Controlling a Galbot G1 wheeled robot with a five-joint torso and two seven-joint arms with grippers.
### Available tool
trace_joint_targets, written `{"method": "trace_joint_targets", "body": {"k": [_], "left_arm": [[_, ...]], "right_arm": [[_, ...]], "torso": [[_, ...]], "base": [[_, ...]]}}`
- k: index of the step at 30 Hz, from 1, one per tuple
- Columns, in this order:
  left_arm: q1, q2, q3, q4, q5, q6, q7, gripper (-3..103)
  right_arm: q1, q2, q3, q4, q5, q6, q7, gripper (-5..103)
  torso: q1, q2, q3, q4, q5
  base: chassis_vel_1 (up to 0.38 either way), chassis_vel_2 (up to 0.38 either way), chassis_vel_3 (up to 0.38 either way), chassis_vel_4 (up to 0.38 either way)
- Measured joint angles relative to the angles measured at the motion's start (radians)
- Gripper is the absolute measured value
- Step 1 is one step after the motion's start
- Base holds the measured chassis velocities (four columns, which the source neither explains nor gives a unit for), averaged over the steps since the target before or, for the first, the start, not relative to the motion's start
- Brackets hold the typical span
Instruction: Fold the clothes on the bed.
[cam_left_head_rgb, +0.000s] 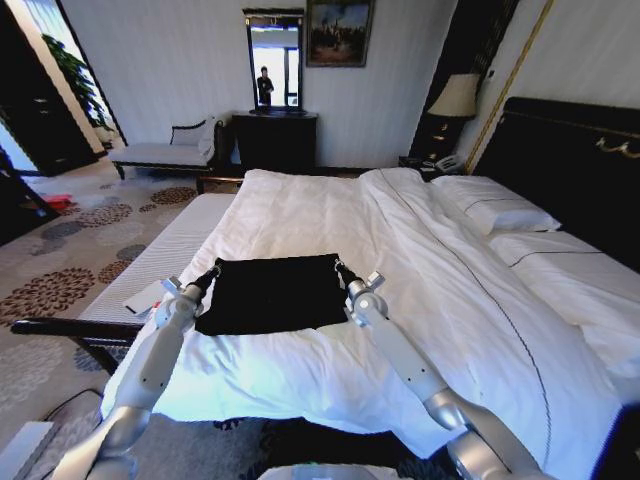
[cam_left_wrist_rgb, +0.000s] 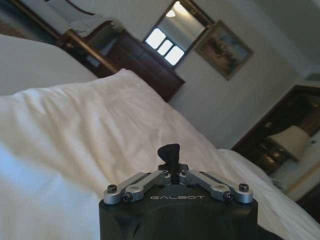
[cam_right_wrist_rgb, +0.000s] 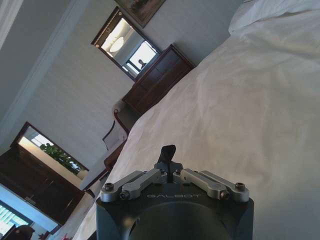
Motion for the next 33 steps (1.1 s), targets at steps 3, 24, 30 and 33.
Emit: {"method": "trace_joint_targets", "body": {"k": [3,24,30,33], "left_arm": [[0.044,0.004,-0.012,-0.039,0.0,-0.015,0.022,2],[0.367,0.029,-0.122,-0.215,0.064,-0.057,0.167,2],[0.413,0.041,-0.122,-0.208,0.122,-0.071,0.196,2],[0.423,0.045,-0.122,-0.207,0.135,-0.076,0.2,2]], "right_arm": [[-0.032,-0.013,0.0,0.037,0.0,0.002,0.0,0],[-0.34,-0.103,0.058,0.303,-0.045,0.014,0.082,0],[-0.389,-0.13,0.067,0.336,-0.068,0.014,0.087,0],[-0.416,-0.136,0.065,0.351,-0.09,0.015,0.087,0]], "torso": [[0.0,0.0,0.0,-0.0002,0.0001],[0.0,0.0,0.0,-0.0006,0.0001],[0.0,0.0,0.0,0.0,0.0001],[0.0,0.0,0.0,-0.0003,0.0]], "base": [[0.0,0.0,0.0,0.0],[0.0,0.0,0.0,0.0],[0.0,0.0,0.0,0.0],[0.0,0.0,0.0,0.0]]}}
